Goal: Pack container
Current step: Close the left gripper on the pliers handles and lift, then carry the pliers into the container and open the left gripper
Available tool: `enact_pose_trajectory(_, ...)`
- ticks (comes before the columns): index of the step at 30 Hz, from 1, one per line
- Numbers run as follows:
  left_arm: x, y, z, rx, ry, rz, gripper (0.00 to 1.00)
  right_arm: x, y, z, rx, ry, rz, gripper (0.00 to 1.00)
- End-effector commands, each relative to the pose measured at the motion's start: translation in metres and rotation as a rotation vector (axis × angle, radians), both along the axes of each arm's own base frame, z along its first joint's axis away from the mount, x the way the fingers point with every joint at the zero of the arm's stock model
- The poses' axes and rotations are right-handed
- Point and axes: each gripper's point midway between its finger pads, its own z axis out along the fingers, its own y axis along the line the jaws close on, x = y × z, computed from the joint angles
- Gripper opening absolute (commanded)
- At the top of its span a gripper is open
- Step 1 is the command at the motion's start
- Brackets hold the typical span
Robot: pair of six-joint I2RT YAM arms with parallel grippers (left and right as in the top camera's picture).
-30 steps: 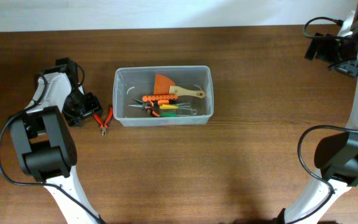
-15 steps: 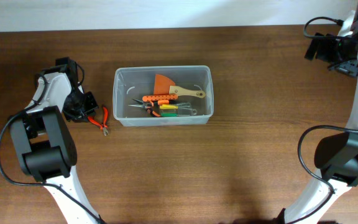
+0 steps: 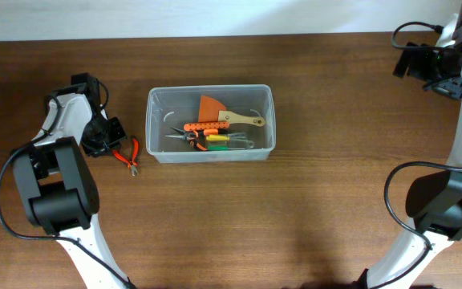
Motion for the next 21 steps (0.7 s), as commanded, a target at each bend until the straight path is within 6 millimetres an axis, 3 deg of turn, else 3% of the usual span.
enact_pose_trajectory(1, 0.01, -0.007, 0.0, -0.041, -0.031, -0.055, 0.02, 0.0, 0.001, -0.002, 0.012, 0.003, -0.004, 0.98)
enact_pose_trajectory(3, 0.02, -0.013, 0.011, -0.083, -0.064, -0.097, 0.02, 0.0, 0.001, -0.002, 0.012, 0.003, -0.004, 0.98)
enact_pose_trajectory(7, 0.043, -0.012, 0.055, -0.084, -0.127, -0.14, 0.02, 0.0, 0.001, -0.002, 0.012, 0.003, -0.004, 0.99)
enact_pose_trajectory(9, 0.055, -0.01, 0.082, -0.068, -0.17, -0.193, 0.02, 0.0, 0.001, -0.002, 0.012, 0.003, -0.004, 0.99)
enact_pose_trajectory(15, 0.093, -0.02, 0.191, 0.028, -0.39, -0.429, 0.02, 0.0, 0.001, -0.002, 0.012, 0.003, -0.004, 0.98)
enact_pose_trajectory(18, 0.104, -0.046, 0.236, 0.08, -0.503, -0.635, 0.02, 0.0, 0.001, -0.002, 0.012, 0.003, -0.004, 0.98)
enact_pose_trajectory(21, 0.105, -0.095, 0.26, 0.087, -0.58, -0.915, 0.02, 0.0, 0.001, -0.002, 0.012, 0.003, -0.004, 0.99)
